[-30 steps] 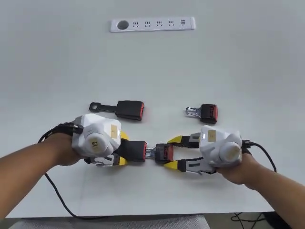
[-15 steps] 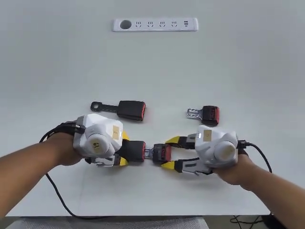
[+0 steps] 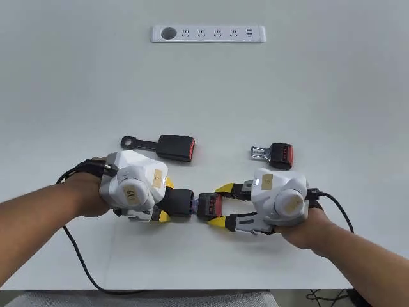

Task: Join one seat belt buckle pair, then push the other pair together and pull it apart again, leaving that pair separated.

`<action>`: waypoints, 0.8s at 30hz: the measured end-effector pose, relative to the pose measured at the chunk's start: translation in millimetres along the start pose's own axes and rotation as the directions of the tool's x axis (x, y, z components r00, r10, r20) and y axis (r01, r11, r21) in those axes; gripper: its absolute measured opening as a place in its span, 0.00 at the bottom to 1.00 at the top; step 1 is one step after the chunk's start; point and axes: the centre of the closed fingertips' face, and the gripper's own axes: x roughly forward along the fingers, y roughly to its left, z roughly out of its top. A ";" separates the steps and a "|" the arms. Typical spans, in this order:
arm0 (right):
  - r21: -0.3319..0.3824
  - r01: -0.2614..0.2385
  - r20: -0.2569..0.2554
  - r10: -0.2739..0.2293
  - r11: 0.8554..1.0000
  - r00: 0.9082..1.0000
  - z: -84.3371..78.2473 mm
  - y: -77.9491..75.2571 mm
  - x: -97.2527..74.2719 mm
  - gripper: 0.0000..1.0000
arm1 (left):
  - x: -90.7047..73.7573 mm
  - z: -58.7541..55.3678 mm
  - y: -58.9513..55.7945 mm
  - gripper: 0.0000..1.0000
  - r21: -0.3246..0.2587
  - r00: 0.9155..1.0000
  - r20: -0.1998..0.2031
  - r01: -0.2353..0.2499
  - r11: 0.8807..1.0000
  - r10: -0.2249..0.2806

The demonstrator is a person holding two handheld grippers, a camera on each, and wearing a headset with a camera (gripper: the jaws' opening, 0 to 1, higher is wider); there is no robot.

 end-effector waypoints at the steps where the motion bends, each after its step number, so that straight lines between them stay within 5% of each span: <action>1: 0.001 0.001 0.000 -0.001 1.000 1.000 -0.1 -0.3 0.0 0.33 | 0.1 -0.1 0.0 0.34 0.000 1.000 0.000 0.000 1.000 0.000; 24: 0.003 0.022 -0.020 -0.022 1.000 1.000 0.5 0.0 4.1 0.34 | 1.5 -1.4 -1.4 0.34 0.019 1.000 -0.005 0.009 1.000 -0.009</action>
